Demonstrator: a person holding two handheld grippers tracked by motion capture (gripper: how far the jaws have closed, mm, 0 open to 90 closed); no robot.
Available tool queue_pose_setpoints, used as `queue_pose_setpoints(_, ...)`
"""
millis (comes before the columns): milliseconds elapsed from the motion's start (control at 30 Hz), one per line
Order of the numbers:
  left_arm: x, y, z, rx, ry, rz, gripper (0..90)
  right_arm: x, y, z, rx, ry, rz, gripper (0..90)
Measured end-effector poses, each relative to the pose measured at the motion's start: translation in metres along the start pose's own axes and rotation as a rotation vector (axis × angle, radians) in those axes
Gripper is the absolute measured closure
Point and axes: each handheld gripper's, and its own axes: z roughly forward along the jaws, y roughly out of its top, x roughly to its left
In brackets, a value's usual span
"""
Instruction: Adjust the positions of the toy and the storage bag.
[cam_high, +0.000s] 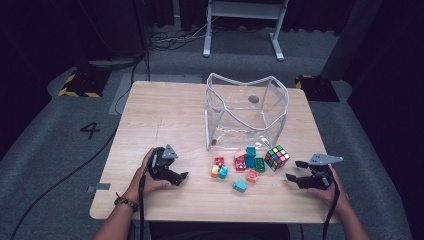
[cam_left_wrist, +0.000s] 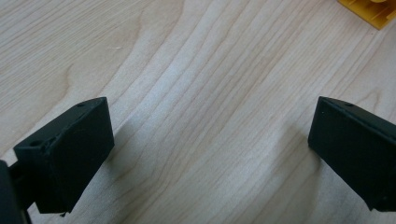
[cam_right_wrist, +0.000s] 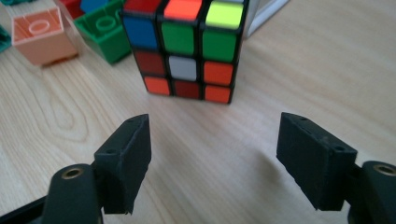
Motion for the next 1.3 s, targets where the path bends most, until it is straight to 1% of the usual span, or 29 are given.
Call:
queue_pose_setpoints(33,0.0,0.001,0.001,-0.01,-0.021,0.01,1.7,0.0,0.003,-0.002,-0.004,-0.006,-0.003,27.7)
queue_pose_setpoints(67,0.001,0.003,0.001,0.003,-0.026,0.01,2.5,0.0,0.009,-0.005,-0.022,-0.02,-0.009,28.4)
queue_pose_setpoints(100,0.001,0.005,0.001,0.002,-0.037,0.0,2.9,0.0,0.015,-0.008,-0.031,-0.026,-0.018,29.3)
queue_pose_setpoints(133,0.002,0.008,0.001,-0.006,-0.046,0.006,7.5,0.0,0.021,-0.011,-0.033,-0.034,-0.021,30.8)
queue_pose_setpoints(200,0.003,0.013,0.001,-0.008,-0.075,0.013,24.2,-0.001,0.033,-0.014,-0.048,-0.068,-0.056,33.2)
queue_pose_setpoints(233,0.0,0.016,0.002,-0.007,-0.015,0.034,19.5,-0.003,0.045,-0.015,-0.044,-0.096,-0.081,35.2)
queue_pose_setpoints(300,0.0,0.022,0.005,-0.002,-0.018,0.032,17.2,-0.004,0.05,-0.014,-0.039,-0.102,-0.092,35.7)
queue_pose_setpoints(333,0.0,0.025,0.004,-0.011,-0.016,0.017,20.1,-0.006,0.058,-0.014,-0.052,-0.11,-0.103,38.5)
queue_pose_setpoints(367,0.001,0.03,0.004,-0.054,-0.044,0.014,24.2,-0.007,0.062,-0.013,-0.062,-0.108,-0.102,40.0)
queue_pose_setpoints(433,0.001,0.042,0.004,-0.098,-0.009,0.018,25.0,-0.011,0.075,-0.012,-0.091,-0.098,-0.097,41.2)
queue_pose_setpoints(467,0.0,0.052,0.006,-0.127,-0.019,0.008,28.2,-0.014,0.085,-0.009,-0.126,-0.092,-0.081,44.2)
queue_pose_setpoints(567,0.0,0.065,0.01,-0.157,-0.037,0.005,28.7,-0.017,0.092,-0.006,-0.136,-0.079,-0.077,44.7)
queue_pose_setpoints(600,0.001,0.072,0.011,-0.163,-0.04,0.023,29.9,-0.018,0.097,-0.003,-0.141,-0.085,-0.08,45.6)
queue_pose_setpoints(667,-0.002,0.083,0.014,-0.185,-0.044,0.029,33.9,-0.018,0.103,0.002,-0.142,-0.078,-0.088,47.7)
queue_pose_setpoints(700,-0.004,0.092,0.017,-0.195,-0.066,0.02,38.0,-0.017,0.107,0.006,-0.145,-0.087,-0.09,51.0)
queue_pose_setpoints(767,-0.006,0.098,0.018,-0.212,-0.063,0.02,44.9,-0.018,0.109,0.011,-0.155,-0.07,-0.075,53.5)
queue_pose_setpoints(800,-0.008,0.105,0.021,-0.226,-0.088,0.037,45.5,-0.018,0.109,0.012,-0.164,-0.059,-0.065,56.2)
queue_pose_setpoints(867,-0.008,0.109,0.022,-0.228,-0.09,0.049,47.0,-0.018,0.11,0.014,-0.173,-0.044,-0.058,58.2)
queue_pose_setpoints(900,-0.012,0.112,0.024,-0.232,-0.096,0.04,48.2,-0.018,0.111,0.019,-0.173,-0.05,-0.054,63.1)
queue_pose_setpoints(933,-0.012,0.114,0.024,-0.239,-0.076,0.063,48.2,-0.018,0.111,0.019,-0.173,-0.05,-0.054,63.1)
queue_pose_setpoints(967,-0.015,0.116,0.025,-0.261,-0.079,0.05,48.0,-0.017,0.111,0.021,-0.171,-0.055,-0.054,63.3)
queue_pose_setpoints(1067,-0.016,0.121,0.027,-0.28,-0.03,0.056,49.9,-0.014,0.112,0.026,-0.164,-0.062,-0.062,66.2)
queue_pose_setpoints(1100,-0.017,0.122,0.028,-0.288,-0.016,0.051,53.3,-0.013,0.112,0.028,-0.168,-0.073,-0.066,67.7)
queue_pose_setpoints(1133,-0.016,0.123,0.028,-0.291,-0.011,0.056,64.7,-0.013,0.112,0.028,-0.173,-0.085,-0.065,72.2)
queue_pose_setpoints(1167,-0.014,0.124,0.028,-0.307,-0.029,0.049,70.4,-0.014,0.111,0.028,-0.179,-0.092,-0.057,74.9)
queue_pose_setpoints(1200,-0.013,0.125,0.028,-0.311,-0.03,0.062,75.8,-0.014,0.111,0.029,-0.185,-0.091,-0.049,76.7)
queue_pose_setpoints(1233,-0.013,0.125,0.028,-0.311,-0.03,0.062,80.3,-0.014,0.111,0.029,-0.185,-0.091,-0.049,76.7)
queue_pose_setpoints(1267,-0.013,0.125,0.029,-0.315,-0.049,0.061,80.3,-0.015,0.11,0.029,-0.19,-0.088,-0.047,79.4)
queue_pose_setpoints(1300,-0.014,0.126,0.028,-0.309,-0.027,0.086,85.8,-0.016,0.108,0.03,-0.206,-0.083,-0.045,83.2)
